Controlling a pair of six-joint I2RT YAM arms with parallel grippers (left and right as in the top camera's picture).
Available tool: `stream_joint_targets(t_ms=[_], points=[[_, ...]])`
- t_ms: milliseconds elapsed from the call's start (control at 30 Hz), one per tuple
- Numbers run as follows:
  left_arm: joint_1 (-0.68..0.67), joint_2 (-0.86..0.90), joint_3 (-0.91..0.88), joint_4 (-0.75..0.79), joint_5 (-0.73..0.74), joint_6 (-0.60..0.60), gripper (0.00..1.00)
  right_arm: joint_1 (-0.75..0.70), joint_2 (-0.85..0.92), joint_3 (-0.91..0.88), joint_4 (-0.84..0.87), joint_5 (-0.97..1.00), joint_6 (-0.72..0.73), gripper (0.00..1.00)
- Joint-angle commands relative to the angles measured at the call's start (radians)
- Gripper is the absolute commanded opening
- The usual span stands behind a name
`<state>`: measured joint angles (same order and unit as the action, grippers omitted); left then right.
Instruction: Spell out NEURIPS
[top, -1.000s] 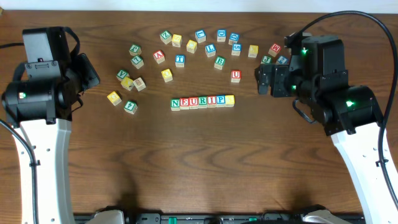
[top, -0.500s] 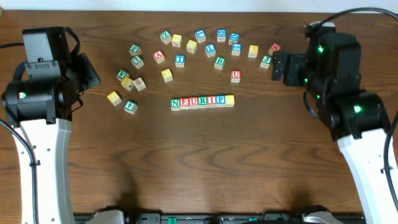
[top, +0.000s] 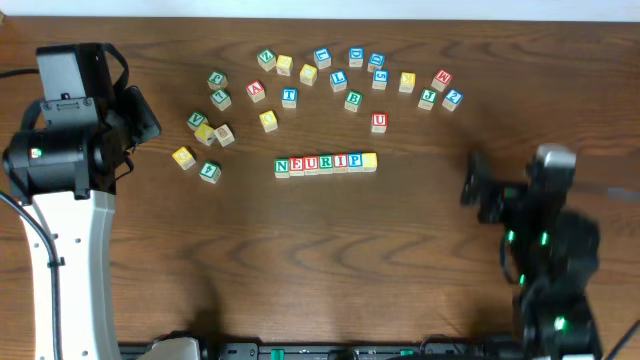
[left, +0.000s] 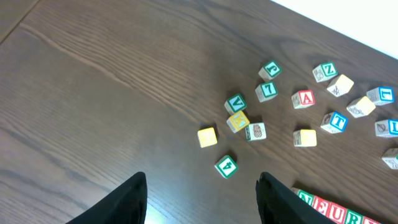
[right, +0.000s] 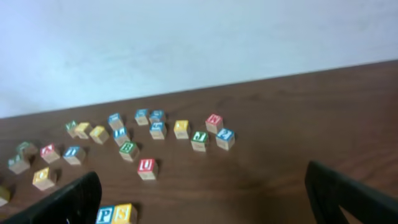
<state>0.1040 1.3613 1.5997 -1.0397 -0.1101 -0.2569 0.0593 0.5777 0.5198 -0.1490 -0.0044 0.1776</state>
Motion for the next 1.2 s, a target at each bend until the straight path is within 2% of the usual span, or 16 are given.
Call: stream_joint_targets(t_ms=[0, 200, 400, 667, 1167], points=[[0.004, -0.009, 0.011, 0.000, -0.002, 0.017, 0.56, -0.008, -0.158, -0.137, 0.025, 0.001, -0.011, 0.99], [0.004, -0.009, 0.011, 0.000, -0.002, 0.017, 0.56, -0.028, -0.400, -0.341, 0.060, 0.005, -0.011, 0.99], [0.004, -0.009, 0.011, 0.000, -0.002, 0.016, 0.56, -0.028, -0.505, -0.436, 0.064, 0.005, -0.011, 0.99], [0.004, -0.009, 0.011, 0.000, -0.002, 0.017, 0.56, -0.028, -0.573, -0.496, 0.064, 0.001, -0.011, 0.99], [0.004, -0.009, 0.011, 0.000, -0.002, 0.017, 0.56, -0.028, -0.573, -0.511, 0.068, 0.001, -0.011, 0.99]])
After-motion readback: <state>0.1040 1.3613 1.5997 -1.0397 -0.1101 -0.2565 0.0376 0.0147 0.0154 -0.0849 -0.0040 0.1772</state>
